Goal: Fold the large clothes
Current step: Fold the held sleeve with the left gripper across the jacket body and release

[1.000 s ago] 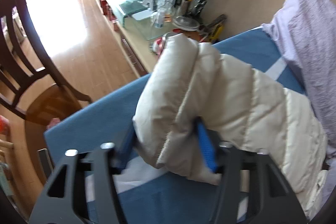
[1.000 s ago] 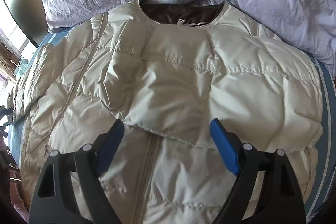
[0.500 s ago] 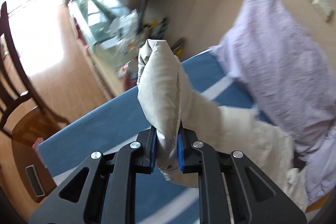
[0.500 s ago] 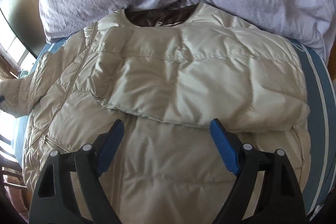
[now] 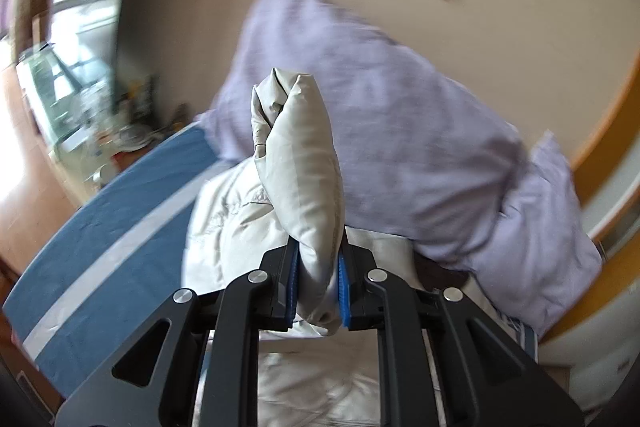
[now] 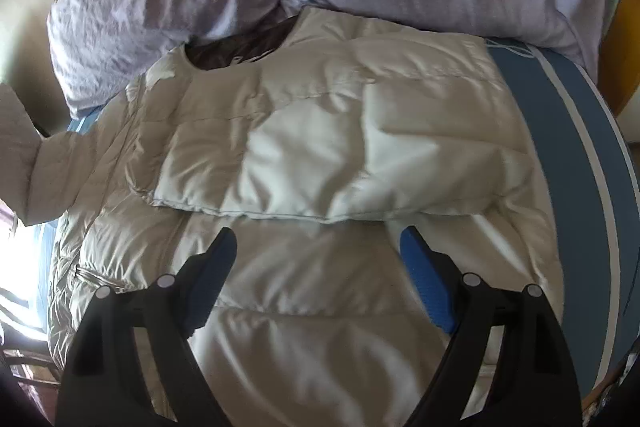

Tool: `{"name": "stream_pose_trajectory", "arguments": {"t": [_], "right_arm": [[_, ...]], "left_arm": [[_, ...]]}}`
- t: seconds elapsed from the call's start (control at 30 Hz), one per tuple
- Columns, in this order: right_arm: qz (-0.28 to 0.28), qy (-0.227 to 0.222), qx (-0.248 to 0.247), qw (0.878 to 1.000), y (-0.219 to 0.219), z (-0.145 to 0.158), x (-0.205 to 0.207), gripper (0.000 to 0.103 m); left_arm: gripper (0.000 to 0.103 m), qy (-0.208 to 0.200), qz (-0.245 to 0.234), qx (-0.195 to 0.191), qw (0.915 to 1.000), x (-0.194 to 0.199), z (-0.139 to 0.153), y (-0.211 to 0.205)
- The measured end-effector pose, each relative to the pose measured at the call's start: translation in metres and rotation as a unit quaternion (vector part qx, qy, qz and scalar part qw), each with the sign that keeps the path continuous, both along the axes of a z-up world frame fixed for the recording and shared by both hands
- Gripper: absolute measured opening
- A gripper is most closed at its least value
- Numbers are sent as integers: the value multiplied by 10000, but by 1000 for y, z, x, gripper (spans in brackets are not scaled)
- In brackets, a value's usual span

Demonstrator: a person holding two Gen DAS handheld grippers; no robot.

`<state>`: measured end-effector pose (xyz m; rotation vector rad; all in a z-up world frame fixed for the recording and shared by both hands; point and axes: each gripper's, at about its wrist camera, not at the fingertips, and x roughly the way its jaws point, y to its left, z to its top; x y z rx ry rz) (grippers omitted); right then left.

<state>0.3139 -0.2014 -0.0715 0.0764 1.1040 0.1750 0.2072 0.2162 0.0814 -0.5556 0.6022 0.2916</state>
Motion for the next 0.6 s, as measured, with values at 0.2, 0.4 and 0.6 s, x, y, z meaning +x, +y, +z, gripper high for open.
{"name": "stream_pose_trajectory", "arguments": {"t": [0.2,0.4,0.6], "right_arm": [[-208,-2,63,9998,-21,0,-3,84],[-332,6,95,9994,-32,-1,-4,84],[-400,20,95,9992,-38,-2,-5,84]], "left_arm": [[15,-107,-754,28,9971,22,8,-53],[15,0,-1346,-80,9909,43,-2,-100],[15,299,-1765,-187,9837,62,-27,-141]]}}
